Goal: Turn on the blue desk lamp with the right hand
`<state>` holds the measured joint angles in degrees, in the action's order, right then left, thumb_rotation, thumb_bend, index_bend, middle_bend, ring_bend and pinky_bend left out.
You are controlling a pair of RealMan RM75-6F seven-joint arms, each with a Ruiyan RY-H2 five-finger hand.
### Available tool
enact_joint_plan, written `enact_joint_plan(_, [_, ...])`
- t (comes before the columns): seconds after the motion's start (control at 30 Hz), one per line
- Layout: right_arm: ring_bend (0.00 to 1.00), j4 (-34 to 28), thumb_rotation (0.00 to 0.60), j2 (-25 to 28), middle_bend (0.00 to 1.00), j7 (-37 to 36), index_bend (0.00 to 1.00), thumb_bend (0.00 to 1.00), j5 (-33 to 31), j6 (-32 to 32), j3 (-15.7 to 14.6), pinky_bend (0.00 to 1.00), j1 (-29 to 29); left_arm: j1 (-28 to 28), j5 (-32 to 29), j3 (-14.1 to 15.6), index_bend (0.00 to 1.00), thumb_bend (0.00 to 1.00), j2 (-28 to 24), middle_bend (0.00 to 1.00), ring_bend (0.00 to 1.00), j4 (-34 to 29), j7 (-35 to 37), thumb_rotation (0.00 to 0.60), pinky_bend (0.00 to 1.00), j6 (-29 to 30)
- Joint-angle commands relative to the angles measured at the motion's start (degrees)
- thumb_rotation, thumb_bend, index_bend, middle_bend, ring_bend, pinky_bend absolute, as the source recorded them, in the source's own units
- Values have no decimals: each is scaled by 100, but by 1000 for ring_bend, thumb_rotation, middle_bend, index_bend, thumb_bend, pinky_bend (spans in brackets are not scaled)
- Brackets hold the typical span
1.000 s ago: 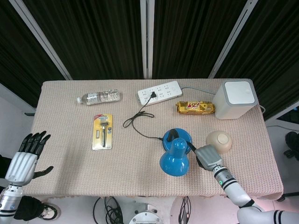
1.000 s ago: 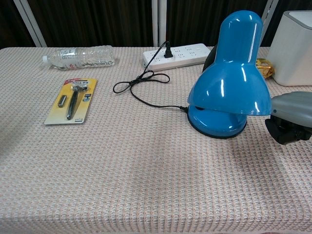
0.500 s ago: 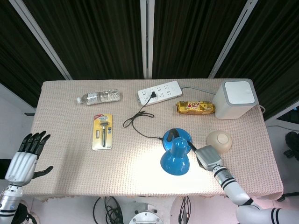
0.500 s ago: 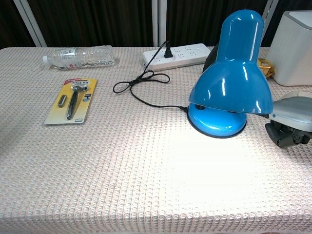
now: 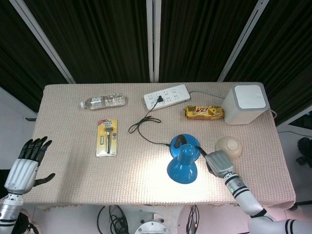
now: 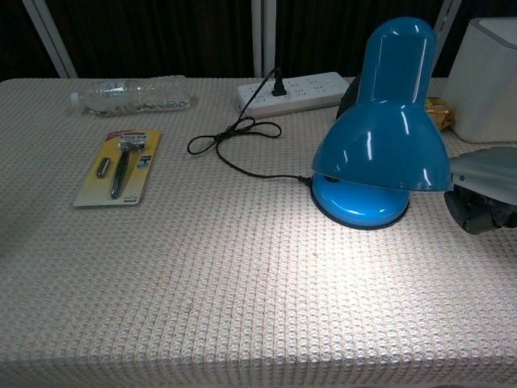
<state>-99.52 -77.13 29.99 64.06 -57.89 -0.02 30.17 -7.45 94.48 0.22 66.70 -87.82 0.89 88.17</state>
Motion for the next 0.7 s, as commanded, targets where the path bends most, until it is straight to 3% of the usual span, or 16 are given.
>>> enact_joint_plan(0.03, [838,-320,600,396,926,-391,0,995,549,-573,-93,731,-345,4,11,-5,0,45,-3,0,0,0,22,600,0,21])
enact_joint_plan(0.13, [838,-564,600,779,926,-794,0,938,1192,-1255,-277,730,-759,4,28,6,0,45,-7,0,0,0,20,600,0,21])
enact_joint_plan(0.2, [809,-623,600,1025,889,-1094,0,790,1574,-1620,-436,713,-1016,4,39,12,0,45,-7,0,0,-8,15,600,0,19])
enact_joint_plan(0.23, [738,-614,600,1196,800,-1276,0,633,1801,-1811,-558,665,-1170,3,43,15,0,45,-6,0,0,-10,16,600,0,18])
enact_joint_plan(0.3, [466,-536,600,1418,501,-1435,0,340,2022,-2057,-709,480,-1384,0,36,17,0,45,-10,0,0,-13,21,600,0,3])
enact_joint_plan(0.37, [92,-447,600,1564,110,-1386,0,92,1964,-2270,-798,154,-1633,-10,16,14,0,45,-10,0,0,-13,32,600,0,-26])
enact_joint_plan(0.43, [0,-442,600,1645,1,-1349,0,15,1612,-2244,-822,11,-1807,-25,6,14,0,45,-4,0,0,-10,32,600,0,-60])
enact_joint_plan(0.57, [0,-111,600,1506,0,-1285,0,0,1187,-2413,-637,0,-2040,-49,-20,20,0,44,23,0,0,19,12,600,0,-133])
enact_joint_plan(0.7, [0,362,600,1240,0,-1628,0,0,1491,-2839,-409,0,-2184,-67,-81,-1,0,45,46,0,0,55,15,600,0,-184])
